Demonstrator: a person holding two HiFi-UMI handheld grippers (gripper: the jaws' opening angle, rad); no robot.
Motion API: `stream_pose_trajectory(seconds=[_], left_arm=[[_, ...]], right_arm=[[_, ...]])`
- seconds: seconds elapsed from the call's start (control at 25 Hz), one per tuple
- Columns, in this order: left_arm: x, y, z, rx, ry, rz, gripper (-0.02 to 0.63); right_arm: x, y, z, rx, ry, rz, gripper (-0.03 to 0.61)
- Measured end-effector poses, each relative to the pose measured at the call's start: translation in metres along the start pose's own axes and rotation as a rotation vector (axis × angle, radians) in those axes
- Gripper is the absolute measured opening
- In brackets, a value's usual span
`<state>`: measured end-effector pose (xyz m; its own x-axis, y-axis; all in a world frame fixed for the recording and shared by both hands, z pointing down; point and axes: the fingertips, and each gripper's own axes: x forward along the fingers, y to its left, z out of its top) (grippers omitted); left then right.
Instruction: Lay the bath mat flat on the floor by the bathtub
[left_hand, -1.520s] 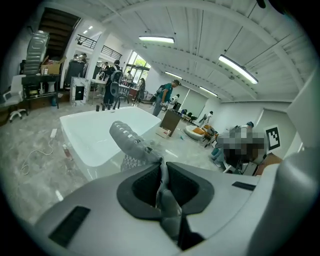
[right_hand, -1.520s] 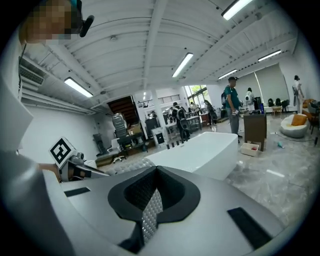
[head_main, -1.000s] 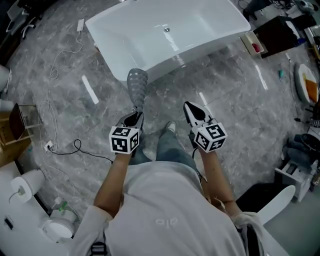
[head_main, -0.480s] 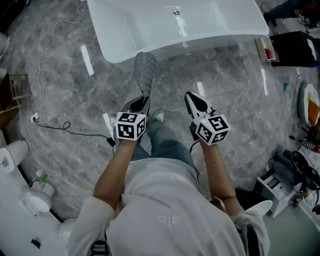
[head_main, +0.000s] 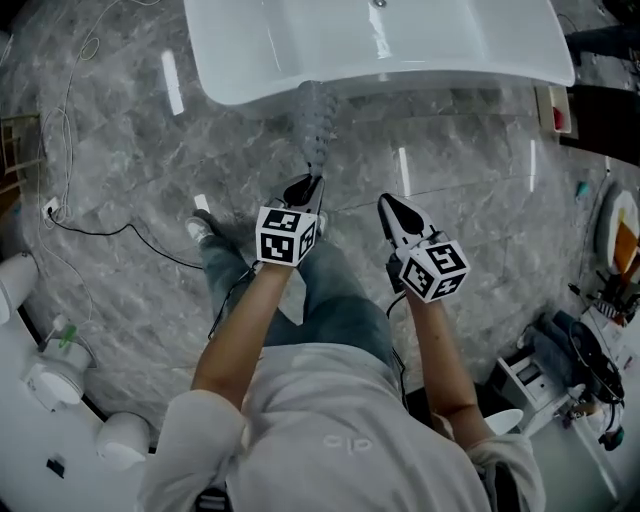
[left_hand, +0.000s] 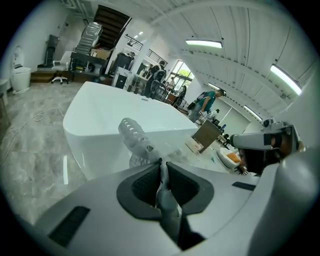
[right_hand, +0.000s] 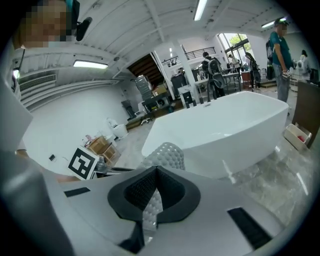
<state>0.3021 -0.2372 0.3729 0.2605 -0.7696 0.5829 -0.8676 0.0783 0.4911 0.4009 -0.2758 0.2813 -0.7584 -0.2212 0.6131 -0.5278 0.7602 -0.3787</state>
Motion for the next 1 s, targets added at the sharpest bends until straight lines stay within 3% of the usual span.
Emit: stream_pose_trajectory(seconds=[0.32, 1.0], left_arm=[[0.020, 0.105, -0.070, -0.009, 0.006, 0.016, 0.051], [-0.048, 0.338, -0.176, 0.090, 0.041, 0.157, 0.051]], right_arm=[[0.073, 0.020, -0.070, 0.043, 0.074, -0.045, 0.026], [0.239, 0.108, -0.148, 0.077, 0.094, -0.073, 0.026]])
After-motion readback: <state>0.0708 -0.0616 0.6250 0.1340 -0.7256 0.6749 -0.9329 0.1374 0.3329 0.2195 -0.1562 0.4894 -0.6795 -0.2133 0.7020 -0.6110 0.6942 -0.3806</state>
